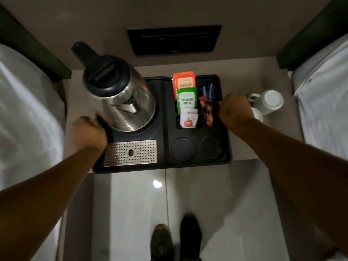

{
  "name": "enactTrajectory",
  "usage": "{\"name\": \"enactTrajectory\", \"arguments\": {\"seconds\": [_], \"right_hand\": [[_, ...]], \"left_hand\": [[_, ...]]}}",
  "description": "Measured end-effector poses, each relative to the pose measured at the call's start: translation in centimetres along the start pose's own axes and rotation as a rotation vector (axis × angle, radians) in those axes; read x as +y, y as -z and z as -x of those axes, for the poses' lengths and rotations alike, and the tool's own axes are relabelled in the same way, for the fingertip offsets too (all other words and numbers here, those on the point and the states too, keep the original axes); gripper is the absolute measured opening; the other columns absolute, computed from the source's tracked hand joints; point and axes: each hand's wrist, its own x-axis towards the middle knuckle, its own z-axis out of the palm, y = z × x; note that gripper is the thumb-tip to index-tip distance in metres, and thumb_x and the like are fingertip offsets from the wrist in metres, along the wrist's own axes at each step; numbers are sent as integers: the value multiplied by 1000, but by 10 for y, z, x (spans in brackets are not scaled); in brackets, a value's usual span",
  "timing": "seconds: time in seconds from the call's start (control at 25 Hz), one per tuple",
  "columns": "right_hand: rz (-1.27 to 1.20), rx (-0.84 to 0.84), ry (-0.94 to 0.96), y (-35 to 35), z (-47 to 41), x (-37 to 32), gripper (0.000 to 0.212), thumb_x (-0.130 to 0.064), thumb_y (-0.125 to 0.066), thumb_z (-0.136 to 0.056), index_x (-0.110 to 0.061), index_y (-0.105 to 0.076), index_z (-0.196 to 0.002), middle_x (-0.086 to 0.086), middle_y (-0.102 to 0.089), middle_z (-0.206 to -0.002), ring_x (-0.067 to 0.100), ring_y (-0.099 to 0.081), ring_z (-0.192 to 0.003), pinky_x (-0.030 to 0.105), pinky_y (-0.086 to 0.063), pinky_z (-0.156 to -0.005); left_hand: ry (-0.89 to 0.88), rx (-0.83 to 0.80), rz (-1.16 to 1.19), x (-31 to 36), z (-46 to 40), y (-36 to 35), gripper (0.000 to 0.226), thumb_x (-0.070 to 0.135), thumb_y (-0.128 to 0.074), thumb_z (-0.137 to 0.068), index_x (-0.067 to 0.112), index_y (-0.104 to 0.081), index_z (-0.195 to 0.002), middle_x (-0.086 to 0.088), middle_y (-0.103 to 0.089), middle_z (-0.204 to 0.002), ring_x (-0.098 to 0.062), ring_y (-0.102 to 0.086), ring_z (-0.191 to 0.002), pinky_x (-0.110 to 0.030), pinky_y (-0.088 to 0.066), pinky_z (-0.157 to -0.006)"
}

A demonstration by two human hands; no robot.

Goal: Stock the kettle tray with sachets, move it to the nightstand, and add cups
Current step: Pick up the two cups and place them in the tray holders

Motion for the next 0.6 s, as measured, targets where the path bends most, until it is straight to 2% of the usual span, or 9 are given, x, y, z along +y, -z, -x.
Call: {"name": "enactTrajectory", "arguments": {"seconds": [0.04, 0.08, 0.12, 0.2, 0.24, 0.32, 0.4, 0.48, 0.6], "right_hand": [[42, 61, 56, 12, 2, 12, 8, -7, -59, -86, 0, -61, -88, 21, -66, -95, 35, -65, -86, 38, -51, -69], [71, 126, 98, 26, 2, 28, 11, -7, -63, -82, -1, -61, -91, 22, -65, -97, 37, -64, -87, 38, -49, -70], [91, 165, 96, 40, -2, 48, 22, -8, -66, -79, -2, -60, -99, 23, -62, -104, 39, -62, -92, 41, -50, -74], [152, 96, -5, 55, -14, 96, 56, -15, -73, -75, -7, -51, -125, 24, -51, -125, 42, -54, -110, 47, -48, -89], [182, 23, -30, 56, -22, 116, 70, -20, -76, -73, -11, -43, -135, 22, -43, -135, 42, -47, -119, 49, -45, -96], [241, -79, -3, 49, -43, 139, 85, -28, -79, -72, -19, -33, -143, 19, -35, -143, 40, -39, -128, 51, -39, -103], [203, -119, 37, 41, -60, 150, 90, -33, -82, -69, -21, -33, -143, 18, -38, -143, 38, -40, -128, 48, -37, -103], [114, -103, 55, 35, -69, 156, 90, -32, -85, -64, -20, -39, -140, 17, -45, -138, 37, -46, -123, 45, -39, -99], [54, -33, 104, 20, -76, 161, 86, -28, -87, -60, -20, -44, -135, 14, -53, -131, 34, -51, -117, 40, -42, -91]], "left_hand": [[38, 67, -66, -8, 23, 5, 42, 30, -41, -99, -8, -53, -112, -35, -55, -112, -51, -55, -104, -56, -45, -87], [-25, 117, -101, -11, 57, 10, 42, 31, -45, -94, -8, -52, -109, -33, -54, -106, -52, -54, -101, -56, -44, -84], [-207, 93, -90, -5, 102, 19, 36, 30, -51, -90, -3, -54, -103, -26, -54, -96, -49, -56, -93, -53, -44, -76], [-643, -182, 35, 28, 180, 11, 32, 27, -69, -84, 7, -56, -105, -15, -54, -96, -38, -60, -89, -43, -49, -71], [-773, -332, 98, 60, 202, -2, 43, 28, -73, -82, 9, -54, -115, -13, -53, -107, -32, -61, -94, -39, -53, -74], [-949, -437, 131, 155, 218, -25, 64, 32, -73, -80, 12, -42, -132, -12, -42, -130, -30, -62, -99, -37, -55, -77], [-1011, -499, 27, 238, 216, -48, 84, 31, -75, -76, 15, -26, -142, -11, -26, -145, -34, -63, -100, -39, -53, -74], [-1021, -531, -101, 290, 205, -67, 99, 29, -80, -73, 14, -18, -150, -16, -26, -149, -38, -64, -100, -40, -51, -71], [-1087, -607, -167, 315, 189, -94, 88, 35, -84, -72, 10, -35, -141, -17, -44, -136, -37, -60, -106, -41, -51, -77]]}}
